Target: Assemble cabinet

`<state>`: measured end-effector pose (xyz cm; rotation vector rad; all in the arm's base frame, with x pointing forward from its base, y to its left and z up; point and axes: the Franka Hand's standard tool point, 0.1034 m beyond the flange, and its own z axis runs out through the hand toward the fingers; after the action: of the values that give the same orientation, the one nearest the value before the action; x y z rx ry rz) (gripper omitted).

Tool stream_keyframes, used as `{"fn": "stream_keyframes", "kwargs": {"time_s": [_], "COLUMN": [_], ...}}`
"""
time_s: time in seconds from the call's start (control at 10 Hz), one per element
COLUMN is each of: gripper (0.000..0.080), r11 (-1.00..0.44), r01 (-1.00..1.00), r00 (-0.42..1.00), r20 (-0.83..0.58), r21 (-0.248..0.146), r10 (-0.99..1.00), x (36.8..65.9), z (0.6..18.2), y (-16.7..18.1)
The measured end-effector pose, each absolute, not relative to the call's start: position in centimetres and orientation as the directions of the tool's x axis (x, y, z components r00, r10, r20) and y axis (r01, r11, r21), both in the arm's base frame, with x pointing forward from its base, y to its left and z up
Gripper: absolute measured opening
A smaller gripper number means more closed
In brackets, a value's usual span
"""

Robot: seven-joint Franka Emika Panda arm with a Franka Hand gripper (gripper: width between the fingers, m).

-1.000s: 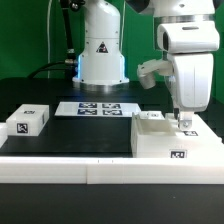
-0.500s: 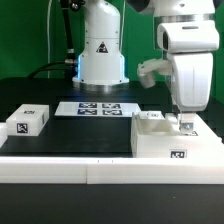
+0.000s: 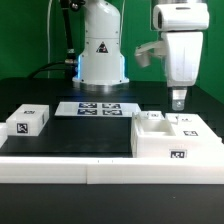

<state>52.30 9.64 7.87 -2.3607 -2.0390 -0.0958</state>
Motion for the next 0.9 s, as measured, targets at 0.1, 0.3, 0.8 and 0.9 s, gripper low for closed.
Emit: {"fn": "stream_keyframes", "kwargs": {"time_s": [0.1,0.3,0.8,0.9], "gripper": [0.0797,0.0797,0.0797,0.0797], "r11": [-0.147,-0.147,-0.139,-0.165], "r01": [0.989,0.989,0.99,0.986], "r00": [0.145,0.145,0.137,0.162], "r20": [0.061,0.061,0.063,0.07], "r21": [0.025,0.023,0.029,0.031], "r10": [0.988,0.987,0.988,0.984], "x": [52.4,52.4,45.9,45.1], "z": [7.8,7.7,6.2,5.8], "y": [9.6,9.6,9.3,9.5]}}
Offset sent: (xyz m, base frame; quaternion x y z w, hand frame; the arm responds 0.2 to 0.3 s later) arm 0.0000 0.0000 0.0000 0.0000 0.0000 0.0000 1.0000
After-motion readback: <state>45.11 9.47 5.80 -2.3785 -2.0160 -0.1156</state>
